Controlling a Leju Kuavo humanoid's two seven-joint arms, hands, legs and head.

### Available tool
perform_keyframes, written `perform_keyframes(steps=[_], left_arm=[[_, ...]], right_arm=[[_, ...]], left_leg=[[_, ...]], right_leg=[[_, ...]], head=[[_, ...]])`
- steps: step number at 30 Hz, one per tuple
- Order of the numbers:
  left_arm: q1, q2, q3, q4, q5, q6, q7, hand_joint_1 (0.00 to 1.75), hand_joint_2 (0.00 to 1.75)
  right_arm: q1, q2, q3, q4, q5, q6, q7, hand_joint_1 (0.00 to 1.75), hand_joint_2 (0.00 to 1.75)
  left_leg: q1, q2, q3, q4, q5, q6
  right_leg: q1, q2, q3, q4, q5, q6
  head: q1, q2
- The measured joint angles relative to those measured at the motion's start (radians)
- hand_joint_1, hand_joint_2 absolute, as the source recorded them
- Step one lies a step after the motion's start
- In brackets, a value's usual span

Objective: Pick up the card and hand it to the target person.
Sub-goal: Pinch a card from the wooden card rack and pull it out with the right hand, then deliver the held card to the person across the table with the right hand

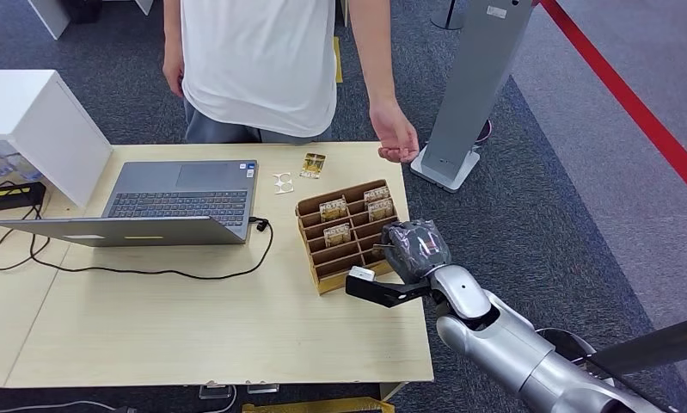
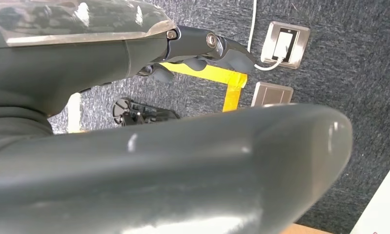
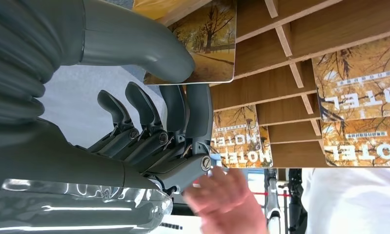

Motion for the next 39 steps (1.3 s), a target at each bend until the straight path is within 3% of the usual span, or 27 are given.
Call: perform_keyframes(steps=[13,24,25,26,28,30,34,39], left_arm=[[0.001,0.006,0.000,0.000,0.026,-0.003,-0.008,0.00,0.00],[0.002,0.007,0.000,0.000,0.037,-0.008,-0.008,0.00,0.00],[0.002,0.007,0.000,0.000,0.039,-0.009,-0.008,0.00,0.44],[0.002,0.007,-0.001,0.000,0.039,-0.010,-0.008,0.00,0.87],[0.002,0.007,-0.002,0.000,0.040,-0.014,-0.007,0.00,0.87],[0.002,0.007,-0.004,0.000,0.040,-0.017,-0.007,0.00,0.00],[0.001,0.007,-0.008,0.000,0.042,-0.021,-0.007,0.00,0.00],[0.001,0.007,-0.009,0.000,0.050,-0.019,-0.007,0.00,0.00]], right_arm=[[-0.045,-0.059,-0.048,-0.233,0.081,0.039,0.090,1.52,1.75],[-0.052,-0.096,-0.095,-0.443,0.154,0.036,0.115,1.51,1.75],[-0.051,-0.098,-0.098,-0.455,0.159,0.034,0.115,1.47,1.75],[-0.050,-0.100,-0.100,-0.468,0.163,0.032,0.115,1.43,1.75],[-0.047,-0.104,-0.105,-0.491,0.171,0.030,0.115,0.68,1.75],[-0.043,-0.107,-0.111,-0.508,0.174,0.029,0.114,0.00,1.75],[-0.032,-0.107,-0.124,-0.525,0.107,0.016,0.087,0.00,1.75],[0.000,-0.105,-0.143,-0.518,-0.285,-0.037,-0.049,0.00,1.75]], left_leg=[[0.000,0.000,0.000,0.000,0.000,0.000],[0.000,0.000,0.000,0.000,0.000,0.000],[0.000,0.000,0.000,0.000,0.000,0.000],[0.000,0.000,0.000,0.000,0.000,0.000],[0.000,0.000,0.000,0.000,0.000,0.000],[0.000,0.000,0.000,0.000,0.000,0.000],[0.000,0.000,0.000,0.000,0.000,0.000],[0.000,0.000,-0.001,0.000,0.000,0.000]], right_leg=[[0.000,0.000,0.000,0.000,0.000,0.000],[0.000,0.000,0.000,0.000,0.000,0.000],[0.000,0.000,0.000,0.000,0.000,0.000],[0.000,0.000,0.000,0.000,0.000,0.000],[0.000,0.000,-0.001,0.000,0.000,0.000],[0.000,0.000,-0.001,0.000,0.000,0.000],[0.000,0.000,-0.001,0.000,0.000,0.000],[0.000,0.000,0.000,0.000,0.000,0.000]], head=[[0.000,0.000],[0.001,0.000],[0.001,0.000],[0.001,0.000],[0.001,0.000],[0.000,0.000],[0.000,0.000],[0.000,0.000]])
